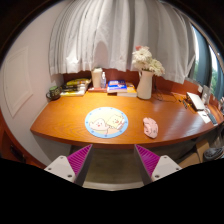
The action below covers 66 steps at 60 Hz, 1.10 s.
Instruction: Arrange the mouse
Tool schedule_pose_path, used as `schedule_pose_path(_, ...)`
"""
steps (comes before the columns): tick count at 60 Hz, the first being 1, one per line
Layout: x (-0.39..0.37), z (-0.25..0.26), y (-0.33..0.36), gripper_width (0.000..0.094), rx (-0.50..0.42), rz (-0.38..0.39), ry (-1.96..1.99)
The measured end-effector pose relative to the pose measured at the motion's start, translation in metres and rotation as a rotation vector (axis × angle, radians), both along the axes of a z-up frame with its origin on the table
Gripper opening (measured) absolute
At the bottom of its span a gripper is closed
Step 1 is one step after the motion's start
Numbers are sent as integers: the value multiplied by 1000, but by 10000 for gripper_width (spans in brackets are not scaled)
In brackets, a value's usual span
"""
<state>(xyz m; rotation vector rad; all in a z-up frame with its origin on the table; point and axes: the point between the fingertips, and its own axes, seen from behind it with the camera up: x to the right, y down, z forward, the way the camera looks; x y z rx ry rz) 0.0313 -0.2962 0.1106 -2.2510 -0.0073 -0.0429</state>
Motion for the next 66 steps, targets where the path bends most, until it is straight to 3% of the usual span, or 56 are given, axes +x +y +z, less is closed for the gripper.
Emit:
schedule_pose_path(11, 87, -63, -4, 819, -95, -113, -37)
schedule_pose_path(23, 149, -93, 43, 815, -123, -171, -50)
schedule_pose_path(37, 179, -101, 131, 815, -105, -155, -19)
schedule_pose_path(48, 193, -123, 174, 799, -140, -129, -13)
schedule_pose_path(54, 187, -125, 186, 696, -139, -107, 39)
schedule_pose_path(59, 188, -124, 187, 529, -140, -105, 43)
schedule_pose_path(66, 187, -126, 187, 454, -144, -110, 33)
